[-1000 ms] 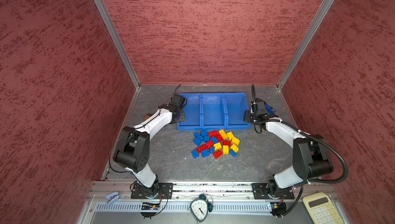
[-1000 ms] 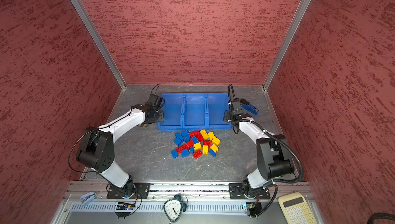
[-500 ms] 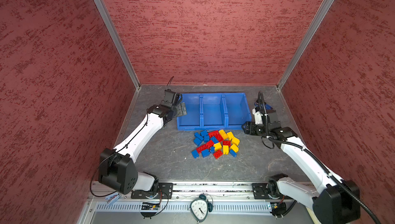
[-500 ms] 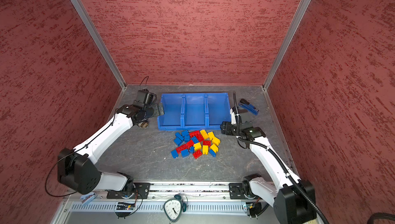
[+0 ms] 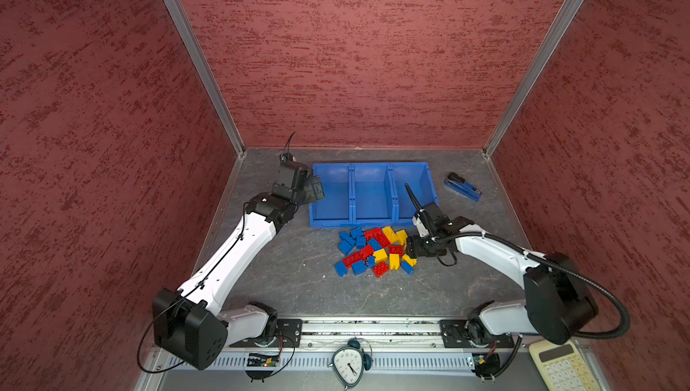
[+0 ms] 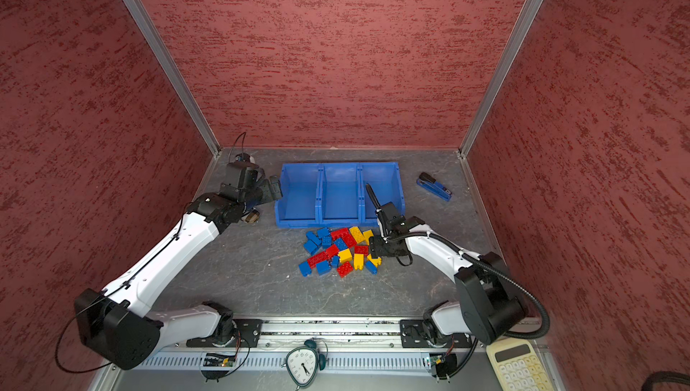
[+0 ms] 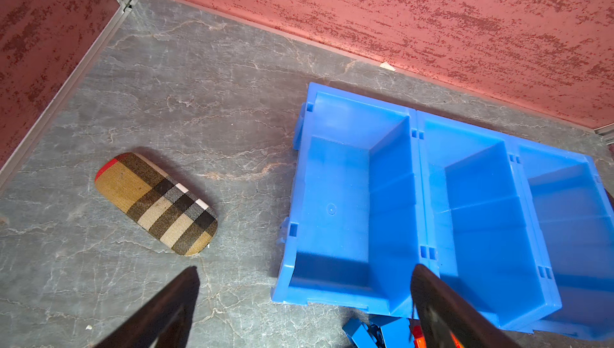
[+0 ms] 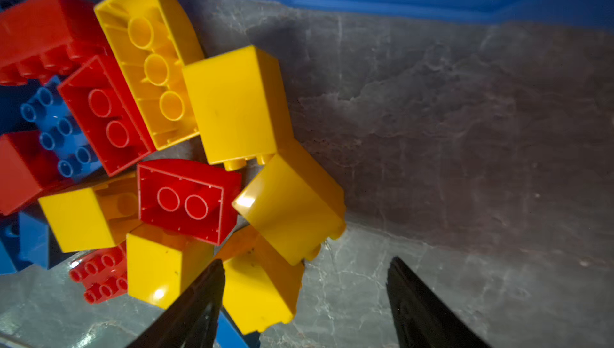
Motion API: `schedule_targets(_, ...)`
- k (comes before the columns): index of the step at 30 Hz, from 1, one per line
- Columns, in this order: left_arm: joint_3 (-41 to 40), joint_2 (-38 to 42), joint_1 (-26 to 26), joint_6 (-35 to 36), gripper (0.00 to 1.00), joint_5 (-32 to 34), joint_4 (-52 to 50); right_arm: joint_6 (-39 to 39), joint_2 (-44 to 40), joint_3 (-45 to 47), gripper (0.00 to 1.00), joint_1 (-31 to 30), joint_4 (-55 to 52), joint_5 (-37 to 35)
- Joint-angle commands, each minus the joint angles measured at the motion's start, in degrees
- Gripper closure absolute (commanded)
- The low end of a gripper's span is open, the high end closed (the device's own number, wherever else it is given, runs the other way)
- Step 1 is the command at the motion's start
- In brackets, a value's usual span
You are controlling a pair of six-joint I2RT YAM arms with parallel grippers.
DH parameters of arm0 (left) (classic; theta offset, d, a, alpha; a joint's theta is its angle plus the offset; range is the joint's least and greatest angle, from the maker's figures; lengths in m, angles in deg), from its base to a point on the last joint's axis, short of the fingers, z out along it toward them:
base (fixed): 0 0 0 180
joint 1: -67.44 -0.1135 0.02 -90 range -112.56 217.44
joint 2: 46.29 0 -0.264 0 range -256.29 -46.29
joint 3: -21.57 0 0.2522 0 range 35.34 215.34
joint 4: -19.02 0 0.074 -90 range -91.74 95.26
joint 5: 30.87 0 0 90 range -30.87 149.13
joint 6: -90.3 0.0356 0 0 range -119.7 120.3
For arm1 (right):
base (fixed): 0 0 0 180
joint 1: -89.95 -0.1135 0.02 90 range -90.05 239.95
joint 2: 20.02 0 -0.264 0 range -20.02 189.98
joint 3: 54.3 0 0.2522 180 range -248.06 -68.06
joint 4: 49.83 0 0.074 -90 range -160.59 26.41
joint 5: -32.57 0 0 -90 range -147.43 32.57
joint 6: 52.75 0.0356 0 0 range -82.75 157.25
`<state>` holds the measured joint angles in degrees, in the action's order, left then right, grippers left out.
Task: Sort the legos into containers by color
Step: Pick up the lego from the center of the table.
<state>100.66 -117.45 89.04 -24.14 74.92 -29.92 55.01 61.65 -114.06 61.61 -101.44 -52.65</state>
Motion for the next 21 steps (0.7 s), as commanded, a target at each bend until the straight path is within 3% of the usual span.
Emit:
schedule_targets(1, -0.8, 0.5, 0.3, -0.7, 0.01, 1.2, 1.8, -0.7, 3.2, -3.6, 0.24, -1.6, 2.2, -4.9)
schedule_targets(5, -1.5, 0.8, 0.3, -1.1, 0.01, 1.3, 1.8, -1.0, 6.5, -5.0, 0.28, -2.4, 2.8, -9.4)
schedule_targets(14, -2.2, 1.8, 0.1, -0.8, 0.01, 2.5, 1.6, -1.2, 7.8, -3.3, 0.46, -2.4, 4.4, -10.0)
schedule_targets(21, -2.2, 1.5, 0.2, -0.9, 0.01, 2.3, 1.8, -0.4, 6.6, -2.6, 0.54, -2.4, 4.2, -11.7)
